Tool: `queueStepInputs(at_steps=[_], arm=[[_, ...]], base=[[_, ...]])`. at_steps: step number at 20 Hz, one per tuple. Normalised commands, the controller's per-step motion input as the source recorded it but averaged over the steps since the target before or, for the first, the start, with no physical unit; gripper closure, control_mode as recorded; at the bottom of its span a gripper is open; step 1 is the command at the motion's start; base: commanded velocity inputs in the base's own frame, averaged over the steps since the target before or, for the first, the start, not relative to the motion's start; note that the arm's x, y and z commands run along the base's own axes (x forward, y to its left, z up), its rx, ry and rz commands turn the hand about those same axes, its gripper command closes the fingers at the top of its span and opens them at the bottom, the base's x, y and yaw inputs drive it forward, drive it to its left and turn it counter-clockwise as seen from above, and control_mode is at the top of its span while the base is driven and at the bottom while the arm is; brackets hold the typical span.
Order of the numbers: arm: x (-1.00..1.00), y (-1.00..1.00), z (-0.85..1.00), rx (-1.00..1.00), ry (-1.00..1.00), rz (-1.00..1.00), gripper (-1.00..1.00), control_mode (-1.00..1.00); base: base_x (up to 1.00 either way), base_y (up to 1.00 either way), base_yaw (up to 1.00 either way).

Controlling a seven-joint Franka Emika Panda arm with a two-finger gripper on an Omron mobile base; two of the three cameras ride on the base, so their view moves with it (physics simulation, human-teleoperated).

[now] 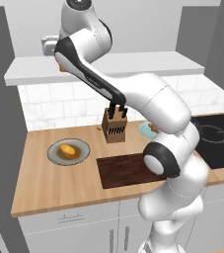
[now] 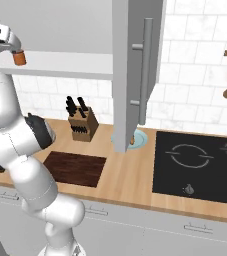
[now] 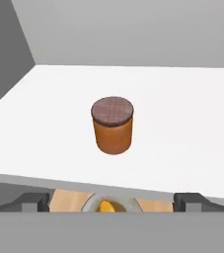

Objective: From the different types of pastries on the counter, select a croissant and place it on the cutting board. Then retrieve a jar of jam from the cabinet and place it alongside the croissant on the cutting board.

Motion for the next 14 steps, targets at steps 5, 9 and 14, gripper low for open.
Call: queueStepInputs(at_steps=[5,9,14], arm=[[0.26,-0.14,-0.44,0.04,-0.09,0.02,-1.00,-1.00],[0.49,-0.09,-0.22,0.00,-0.10,0.05,-1.00,-1.00],[0.42,0.00,0.04,0.00,-0.02,0.00,-1.00,-1.00]], base=[[0.00,0.00,0.00],[0.00,0.00,0.00],[0.00,0.00,0.00]])
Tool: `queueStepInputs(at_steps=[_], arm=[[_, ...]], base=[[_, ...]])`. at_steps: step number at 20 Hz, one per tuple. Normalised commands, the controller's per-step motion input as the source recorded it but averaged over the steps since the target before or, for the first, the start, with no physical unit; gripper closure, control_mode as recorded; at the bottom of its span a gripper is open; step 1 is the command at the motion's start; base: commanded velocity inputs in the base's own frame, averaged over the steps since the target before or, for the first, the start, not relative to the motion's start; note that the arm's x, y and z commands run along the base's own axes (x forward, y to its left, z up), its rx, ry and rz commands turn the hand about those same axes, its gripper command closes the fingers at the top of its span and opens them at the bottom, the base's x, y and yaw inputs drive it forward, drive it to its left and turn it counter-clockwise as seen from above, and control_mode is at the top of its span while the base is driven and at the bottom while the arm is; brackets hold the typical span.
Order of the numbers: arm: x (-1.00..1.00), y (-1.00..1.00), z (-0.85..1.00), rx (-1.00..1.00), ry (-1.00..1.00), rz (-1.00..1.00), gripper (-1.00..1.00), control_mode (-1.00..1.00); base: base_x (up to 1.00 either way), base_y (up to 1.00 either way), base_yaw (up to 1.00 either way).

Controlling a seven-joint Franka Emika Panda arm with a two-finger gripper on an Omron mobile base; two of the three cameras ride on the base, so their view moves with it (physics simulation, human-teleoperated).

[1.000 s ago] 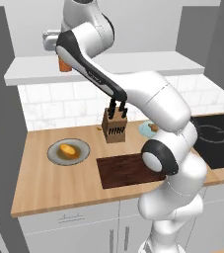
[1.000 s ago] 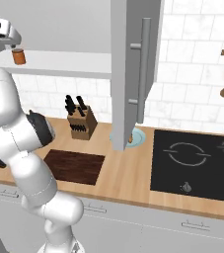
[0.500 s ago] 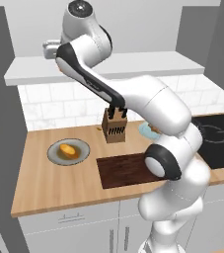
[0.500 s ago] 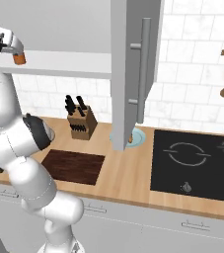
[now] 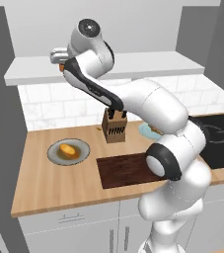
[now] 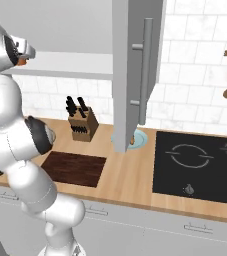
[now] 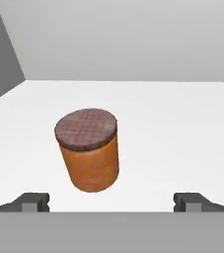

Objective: From the different types of pastries on the counter, select a croissant and place it on the cutting board. Then retrieve a jar of jam from the cabinet and place it alongside the croissant on the cutting board.

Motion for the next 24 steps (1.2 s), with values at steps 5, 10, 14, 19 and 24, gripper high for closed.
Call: queueStepInputs(at_steps=[5,10,14,19,24], arm=[[0.27,0.12,0.51,0.00,0.00,0.00,-1.00,-1.00],[0.08,0.26,0.55,0.00,0.04,0.00,-1.00,-1.00],[0.00,0.18,0.10,0.02,0.12,0.00,-1.00,-1.00],[0.00,0.04,0.00,0.01,0.13,0.00,-1.00,-1.00],[0.00,0.00,-0.11,0.01,0.04,0.00,-1.00,-1.00]], base=[[0.00,0.00,0.00],[0.00,0.00,0.00],[0.00,0.00,0.00],[0.00,0.00,0.00],[0.00,0.00,0.00]])
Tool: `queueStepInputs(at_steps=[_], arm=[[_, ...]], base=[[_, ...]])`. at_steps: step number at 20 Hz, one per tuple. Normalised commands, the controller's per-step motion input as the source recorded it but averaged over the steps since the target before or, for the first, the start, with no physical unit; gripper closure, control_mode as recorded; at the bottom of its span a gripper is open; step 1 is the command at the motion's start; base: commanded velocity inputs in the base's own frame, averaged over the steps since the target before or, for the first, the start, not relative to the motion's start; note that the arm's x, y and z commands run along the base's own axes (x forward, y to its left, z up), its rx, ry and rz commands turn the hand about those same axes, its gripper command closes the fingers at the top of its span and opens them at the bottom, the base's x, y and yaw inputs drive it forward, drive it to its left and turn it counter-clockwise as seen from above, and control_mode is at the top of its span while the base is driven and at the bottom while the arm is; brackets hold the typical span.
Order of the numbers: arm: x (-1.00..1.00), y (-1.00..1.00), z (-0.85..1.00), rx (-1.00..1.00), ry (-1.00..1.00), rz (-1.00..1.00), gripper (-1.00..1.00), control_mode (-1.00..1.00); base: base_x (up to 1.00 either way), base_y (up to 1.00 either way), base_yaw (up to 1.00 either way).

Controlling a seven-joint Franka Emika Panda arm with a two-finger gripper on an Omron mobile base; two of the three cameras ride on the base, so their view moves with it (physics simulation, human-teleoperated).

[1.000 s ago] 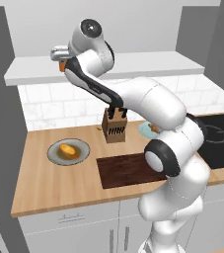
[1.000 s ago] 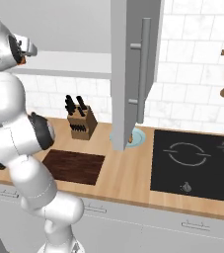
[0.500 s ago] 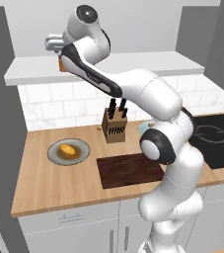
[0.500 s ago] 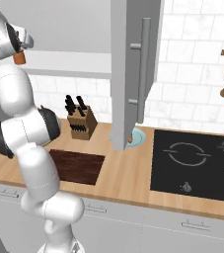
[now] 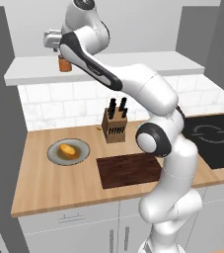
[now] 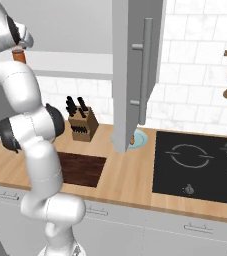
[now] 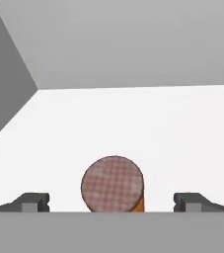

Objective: From the different types of pastries on the counter, select a croissant and place it on the cutting board. Then retrieve a jar of jam from the cabinet and place it alongside the croissant on the cutting board.

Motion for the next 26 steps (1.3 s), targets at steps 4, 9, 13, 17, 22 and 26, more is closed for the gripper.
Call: queueStepInputs(at_steps=[4,9,13,17,22,26], arm=[[0.00,0.00,-0.27,0.00,-0.01,0.00,-1.00,-1.00],[0.00,0.00,-0.41,0.00,-0.07,0.00,-1.00,-1.00],[0.00,0.00,-0.44,0.00,-0.15,0.00,-1.00,-1.00],[0.01,-0.04,-0.44,0.01,-0.07,0.00,-1.00,-1.00],[0.42,-0.29,-0.44,0.07,0.00,0.00,-1.00,-1.00],[0.32,-0.08,-0.21,0.07,0.00,0.00,-1.00,-1.00]], base=[[0.00,0.00,0.00],[0.00,0.00,0.00],[0.00,0.00,0.00],[0.00,0.00,0.00],[0.00,0.00,0.00],[0.00,0.00,0.00]])
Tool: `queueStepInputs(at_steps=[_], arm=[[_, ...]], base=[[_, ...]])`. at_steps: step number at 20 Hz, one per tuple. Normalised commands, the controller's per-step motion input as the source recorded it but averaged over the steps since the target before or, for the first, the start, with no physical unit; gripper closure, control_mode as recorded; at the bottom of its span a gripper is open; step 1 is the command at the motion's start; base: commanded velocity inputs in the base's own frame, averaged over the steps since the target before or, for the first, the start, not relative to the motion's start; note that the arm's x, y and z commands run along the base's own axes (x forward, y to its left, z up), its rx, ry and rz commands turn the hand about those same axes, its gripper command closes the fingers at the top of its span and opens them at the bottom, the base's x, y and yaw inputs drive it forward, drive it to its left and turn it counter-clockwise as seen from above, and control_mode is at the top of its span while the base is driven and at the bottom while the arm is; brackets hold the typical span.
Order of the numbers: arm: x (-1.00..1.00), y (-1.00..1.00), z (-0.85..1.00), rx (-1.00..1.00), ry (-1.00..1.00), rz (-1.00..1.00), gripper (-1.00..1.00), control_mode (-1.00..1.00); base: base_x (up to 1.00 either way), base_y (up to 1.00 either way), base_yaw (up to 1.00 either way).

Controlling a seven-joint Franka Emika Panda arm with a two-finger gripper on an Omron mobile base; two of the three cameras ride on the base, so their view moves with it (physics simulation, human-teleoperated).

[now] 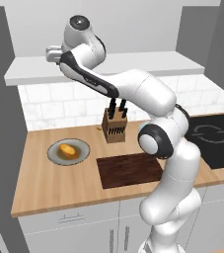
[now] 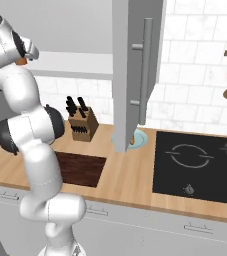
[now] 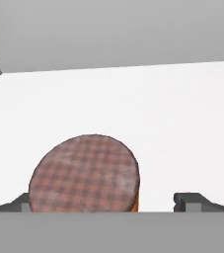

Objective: From the different types of pastries on the counter, select a croissant and place it on the cutting board. Then retrieve a jar of jam from the cabinet and place it alongside the croissant on the cutting board.

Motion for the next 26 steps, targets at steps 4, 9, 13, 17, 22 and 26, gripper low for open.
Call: queueStepInputs(at_steps=[4,9,13,17,22,26], arm=[[0.10,0.20,0.00,0.06,0.00,0.00,-1.00,-1.00],[0.05,0.12,-0.03,0.01,0.00,0.00,1.00,-1.00],[0.00,0.02,0.00,0.00,0.00,0.00,1.00,-1.00],[-0.37,0.00,0.18,-0.01,-0.05,0.00,1.00,-1.00],[-0.74,0.00,0.03,0.00,-0.06,0.00,1.00,-1.00],[-0.61,0.00,0.05,0.00,-0.03,0.00,1.00,-1.00]], base=[[0.00,0.00,0.00],[0.00,0.00,0.00],[0.00,0.00,0.00],[0.00,0.00,0.00],[0.00,0.00,0.00],[0.00,0.00,0.00]])
